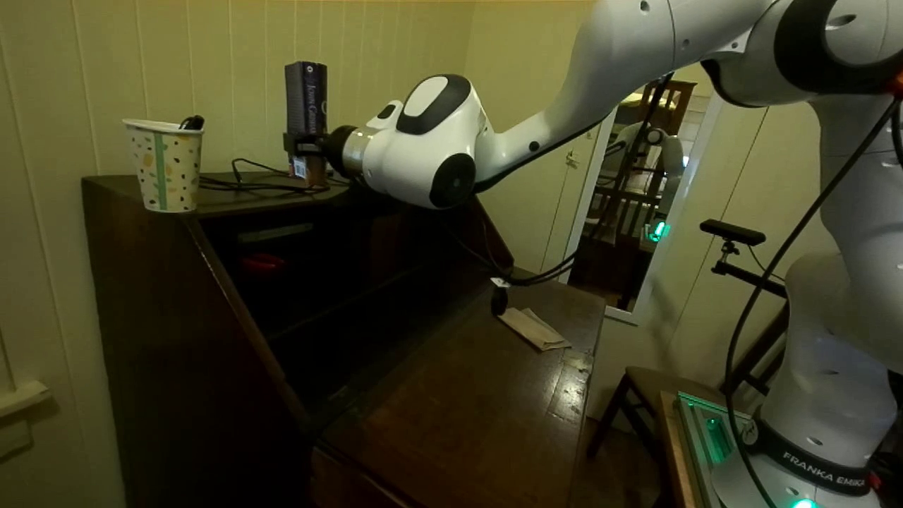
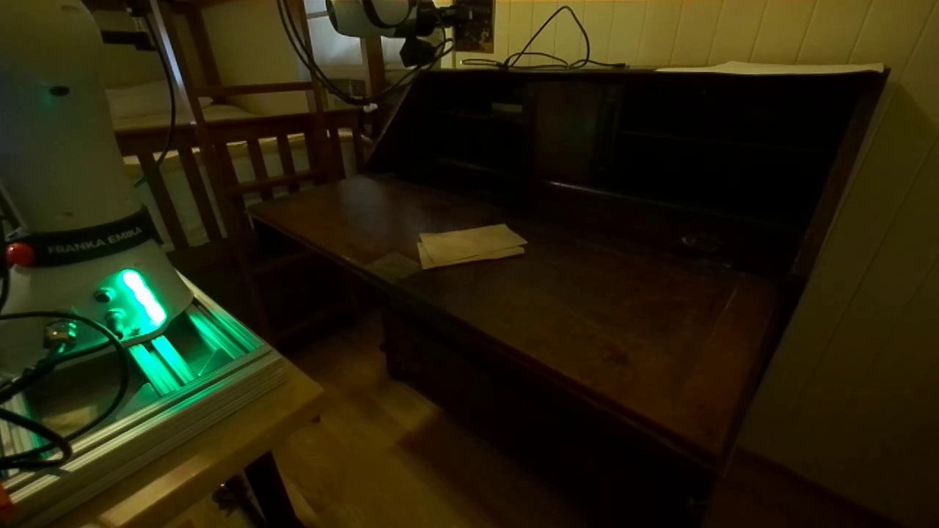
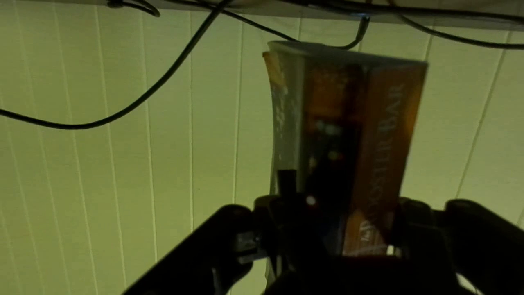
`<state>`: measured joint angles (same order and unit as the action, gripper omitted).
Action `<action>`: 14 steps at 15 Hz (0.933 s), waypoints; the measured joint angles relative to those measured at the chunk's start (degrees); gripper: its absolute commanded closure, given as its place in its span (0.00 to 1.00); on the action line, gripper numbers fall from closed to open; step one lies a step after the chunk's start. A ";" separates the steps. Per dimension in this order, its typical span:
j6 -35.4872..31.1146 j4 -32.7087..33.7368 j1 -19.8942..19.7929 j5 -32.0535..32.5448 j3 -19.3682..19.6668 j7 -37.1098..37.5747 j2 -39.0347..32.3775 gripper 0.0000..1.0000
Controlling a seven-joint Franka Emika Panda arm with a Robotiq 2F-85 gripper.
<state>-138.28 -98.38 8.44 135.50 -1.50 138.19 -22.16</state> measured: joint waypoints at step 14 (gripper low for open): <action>3.74 -5.91 -3.19 -2.34 -3.53 -1.40 1.63 0.90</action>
<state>-134.54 -104.29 5.25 133.17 -5.03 136.79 -20.53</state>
